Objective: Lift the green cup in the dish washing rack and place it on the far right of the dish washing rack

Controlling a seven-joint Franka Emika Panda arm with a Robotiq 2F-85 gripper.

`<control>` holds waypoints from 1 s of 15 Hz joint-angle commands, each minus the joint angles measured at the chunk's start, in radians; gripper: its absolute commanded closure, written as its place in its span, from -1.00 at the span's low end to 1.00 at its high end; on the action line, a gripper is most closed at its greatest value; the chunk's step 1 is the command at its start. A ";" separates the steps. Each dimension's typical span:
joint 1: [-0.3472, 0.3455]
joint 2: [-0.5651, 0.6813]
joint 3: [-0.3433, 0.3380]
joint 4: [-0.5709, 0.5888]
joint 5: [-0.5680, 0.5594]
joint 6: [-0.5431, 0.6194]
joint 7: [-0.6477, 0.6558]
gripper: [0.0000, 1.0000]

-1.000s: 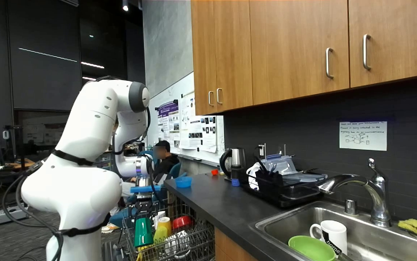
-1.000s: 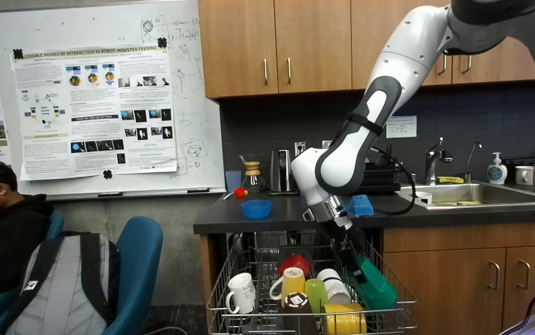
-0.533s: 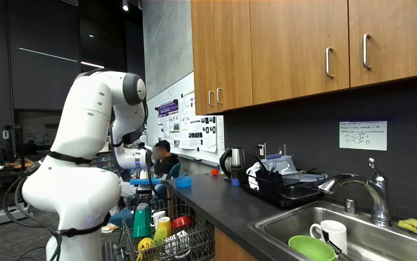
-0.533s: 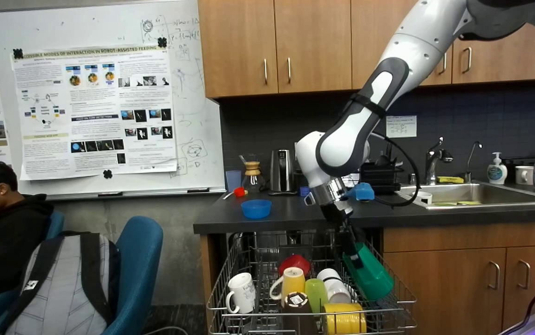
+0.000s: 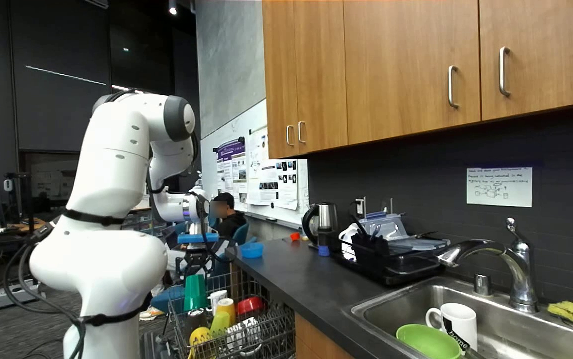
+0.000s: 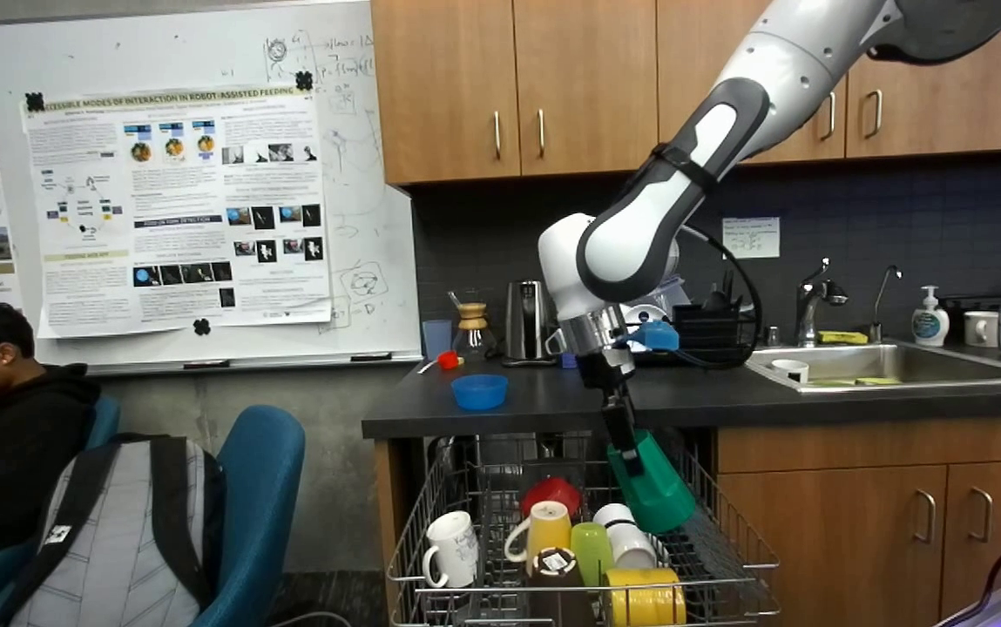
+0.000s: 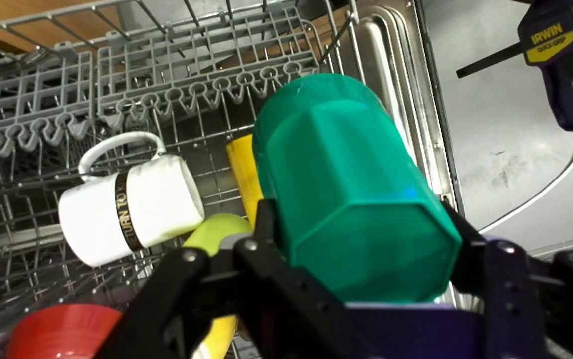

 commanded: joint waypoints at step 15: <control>0.071 0.318 -0.012 0.430 -0.126 0.059 -0.054 0.01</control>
